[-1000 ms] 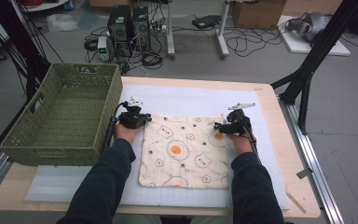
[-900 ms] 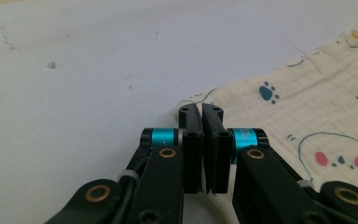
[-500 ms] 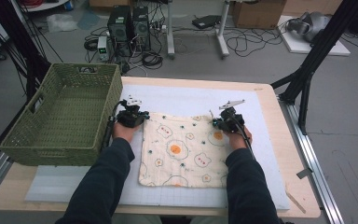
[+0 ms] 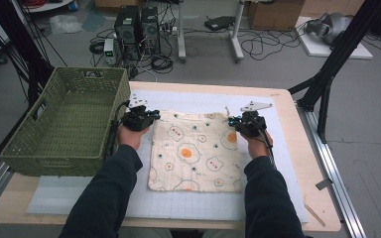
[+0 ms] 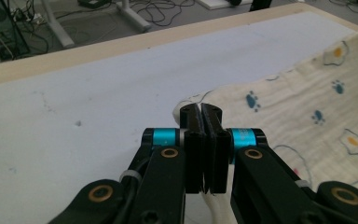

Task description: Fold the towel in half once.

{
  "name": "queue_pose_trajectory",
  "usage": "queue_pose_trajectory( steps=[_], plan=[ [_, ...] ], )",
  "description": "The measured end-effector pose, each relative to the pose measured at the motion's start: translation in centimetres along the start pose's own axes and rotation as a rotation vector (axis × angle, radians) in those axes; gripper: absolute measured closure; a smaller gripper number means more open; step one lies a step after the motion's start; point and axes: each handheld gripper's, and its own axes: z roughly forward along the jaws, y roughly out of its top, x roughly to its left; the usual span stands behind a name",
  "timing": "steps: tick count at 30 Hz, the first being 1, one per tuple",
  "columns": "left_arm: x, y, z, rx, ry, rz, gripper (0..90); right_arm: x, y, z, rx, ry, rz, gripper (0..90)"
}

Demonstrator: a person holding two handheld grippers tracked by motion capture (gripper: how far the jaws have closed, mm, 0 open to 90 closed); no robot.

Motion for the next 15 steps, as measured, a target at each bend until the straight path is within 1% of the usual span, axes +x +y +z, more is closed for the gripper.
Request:
queue_pose_trajectory(
  steps=[2, 4, 6, 7, 10, 11, 13, 15],
  plan=[
    [-0.5, 0.2, -0.2, -0.008, -0.01, 0.011, 87.5, 0.1, 0.0, -0.3, -0.001, 0.016, -0.007, 85.5],
    [-0.8, 0.4, -0.5, -0.008, -0.015, 0.02, 87.6, 0.4, 0.1, -0.7, -0.012, 0.027, -0.012, 85.4],
    [-1.2, 0.5, -0.9, -0.007, -0.02, 0.046, 87.6, 0.7, 0.1, -1.2, -0.017, 0.037, -0.02, 85.4],
    [-1.4, 0.4, -1.2, -0.02, -0.019, 0.048, 87.5, 0.9, 0.0, -1.5, -0.021, 0.043, -0.021, 85.4],
    [-1.6, -0.2, -2.0, -0.038, -0.031, 0.038, 87.5, 1.1, -0.4, -2.6, -0.05, 0.065, -0.025, 85.4],
    [-1.7, -0.4, -2.4, -0.039, -0.037, 0.032, 87.6, 1.2, -0.6, -3.0, -0.052, 0.071, -0.028, 85.4],
    [-1.9, -0.9, -3.0, -0.063, -0.052, 0.018, 87.6, 1.5, -1.1, -3.6, -0.054, 0.083, -0.036, 85.4],
    [-2.1, -1.5, -3.8, -0.078, -0.063, 0.021, 87.5, 1.8, -1.5, -4.2, -0.052, 0.101, -0.035, 85.0]
  ],
)
